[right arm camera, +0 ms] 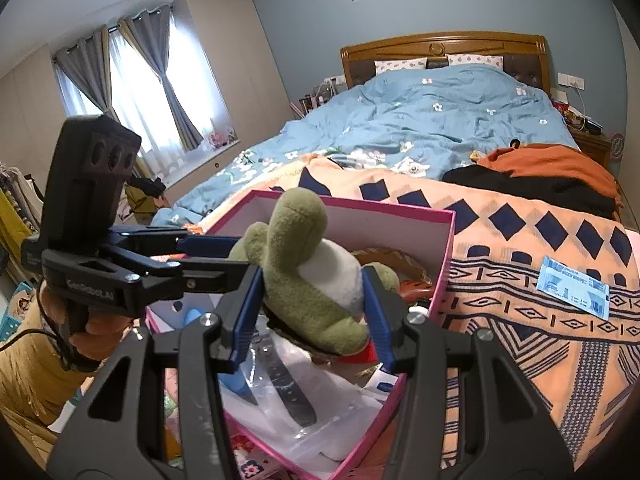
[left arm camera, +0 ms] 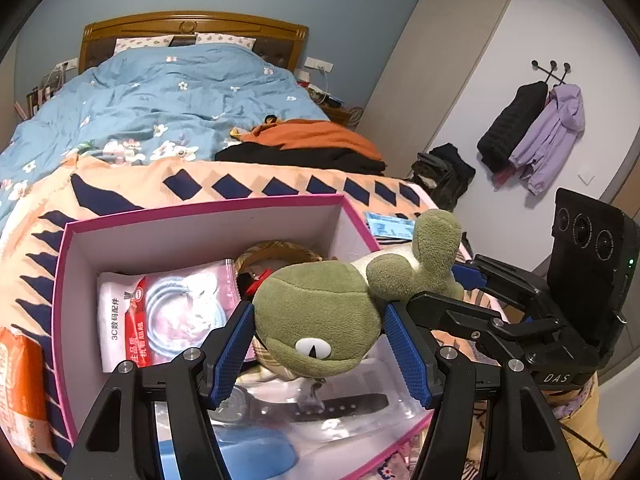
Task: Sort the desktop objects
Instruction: 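Lower the green plush turtle into the magenta box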
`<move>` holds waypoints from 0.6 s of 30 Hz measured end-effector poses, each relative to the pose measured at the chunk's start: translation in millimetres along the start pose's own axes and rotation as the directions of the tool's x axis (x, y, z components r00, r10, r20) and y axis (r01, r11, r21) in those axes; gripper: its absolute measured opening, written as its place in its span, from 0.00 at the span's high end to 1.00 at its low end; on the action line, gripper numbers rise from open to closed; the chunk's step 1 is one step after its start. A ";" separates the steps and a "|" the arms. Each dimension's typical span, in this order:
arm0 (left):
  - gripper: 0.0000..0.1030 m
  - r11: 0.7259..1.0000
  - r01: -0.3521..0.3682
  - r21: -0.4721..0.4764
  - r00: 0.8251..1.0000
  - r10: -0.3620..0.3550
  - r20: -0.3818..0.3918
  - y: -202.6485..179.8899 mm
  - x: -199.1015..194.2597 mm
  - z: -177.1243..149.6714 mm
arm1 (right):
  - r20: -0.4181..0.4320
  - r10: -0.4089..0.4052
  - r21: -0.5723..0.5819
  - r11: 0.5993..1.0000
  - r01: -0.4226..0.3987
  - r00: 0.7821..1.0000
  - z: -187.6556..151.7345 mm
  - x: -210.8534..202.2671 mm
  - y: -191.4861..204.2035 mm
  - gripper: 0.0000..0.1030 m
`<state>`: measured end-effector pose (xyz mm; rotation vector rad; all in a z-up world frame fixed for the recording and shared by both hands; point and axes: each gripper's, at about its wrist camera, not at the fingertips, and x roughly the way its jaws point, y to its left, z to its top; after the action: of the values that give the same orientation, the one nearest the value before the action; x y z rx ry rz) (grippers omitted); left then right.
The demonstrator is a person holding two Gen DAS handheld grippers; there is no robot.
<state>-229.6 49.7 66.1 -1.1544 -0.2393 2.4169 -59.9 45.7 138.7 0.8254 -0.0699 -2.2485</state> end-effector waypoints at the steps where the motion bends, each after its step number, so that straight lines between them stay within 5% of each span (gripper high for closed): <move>1: 0.35 1.000 -0.001 -0.001 1.000 0.001 -0.002 0.5 1.4 0.3 | -0.003 -0.003 -0.001 1.000 0.003 1.000 0.0 1.7 -0.7 0.50; 18: 0.36 1.000 -0.008 -0.019 0.998 0.007 -0.059 13.0 25.5 9.9 | -0.058 -0.046 -0.009 0.999 0.046 0.997 5.8 28.6 -13.4 0.50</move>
<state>-255.4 50.4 50.3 -1.2356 -0.2403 2.3876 -86.7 35.7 124.0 0.8963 -0.0148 -2.2646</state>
